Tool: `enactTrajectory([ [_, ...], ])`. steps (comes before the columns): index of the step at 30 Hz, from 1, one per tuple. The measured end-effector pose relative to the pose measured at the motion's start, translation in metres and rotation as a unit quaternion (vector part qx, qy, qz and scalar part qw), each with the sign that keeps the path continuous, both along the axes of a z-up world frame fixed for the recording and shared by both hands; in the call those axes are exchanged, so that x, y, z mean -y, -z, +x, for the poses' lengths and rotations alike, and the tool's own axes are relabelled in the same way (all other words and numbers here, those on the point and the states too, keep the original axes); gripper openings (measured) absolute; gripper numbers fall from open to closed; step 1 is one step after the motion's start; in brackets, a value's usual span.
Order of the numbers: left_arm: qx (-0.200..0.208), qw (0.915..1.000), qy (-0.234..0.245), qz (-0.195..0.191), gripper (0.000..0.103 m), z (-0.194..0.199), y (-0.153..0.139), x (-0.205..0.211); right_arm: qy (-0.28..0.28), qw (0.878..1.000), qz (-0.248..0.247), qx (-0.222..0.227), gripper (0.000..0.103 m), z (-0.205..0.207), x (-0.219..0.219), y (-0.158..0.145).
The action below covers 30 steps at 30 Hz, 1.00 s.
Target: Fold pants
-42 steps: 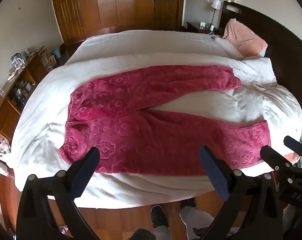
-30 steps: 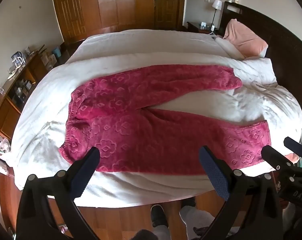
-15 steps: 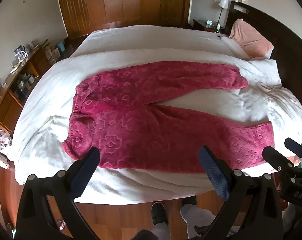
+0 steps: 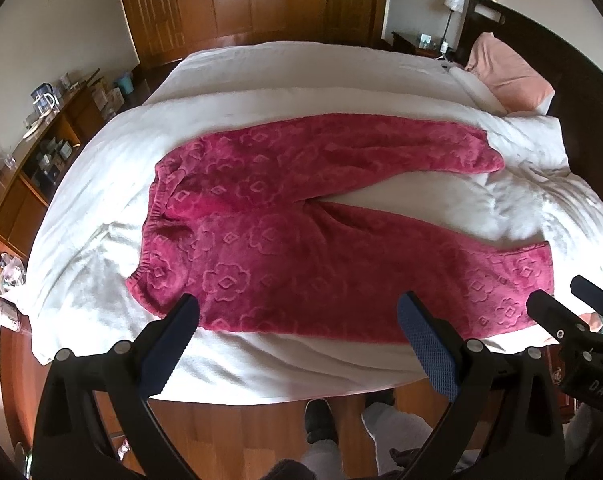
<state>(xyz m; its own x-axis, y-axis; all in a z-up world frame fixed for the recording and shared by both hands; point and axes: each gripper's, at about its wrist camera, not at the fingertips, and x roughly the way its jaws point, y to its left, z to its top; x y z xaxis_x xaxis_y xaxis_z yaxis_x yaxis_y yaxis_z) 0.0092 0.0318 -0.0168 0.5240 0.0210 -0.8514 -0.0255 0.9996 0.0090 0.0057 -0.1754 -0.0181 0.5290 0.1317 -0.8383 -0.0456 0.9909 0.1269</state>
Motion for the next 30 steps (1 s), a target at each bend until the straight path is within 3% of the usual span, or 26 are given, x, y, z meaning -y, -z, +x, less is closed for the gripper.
enactTrajectory([
  [30,-0.043,0.9989,-0.017,-0.005,0.098,0.022,0.023,-0.017,0.017,0.999,-0.005,-0.051,0.100,0.027,-0.003,0.023],
])
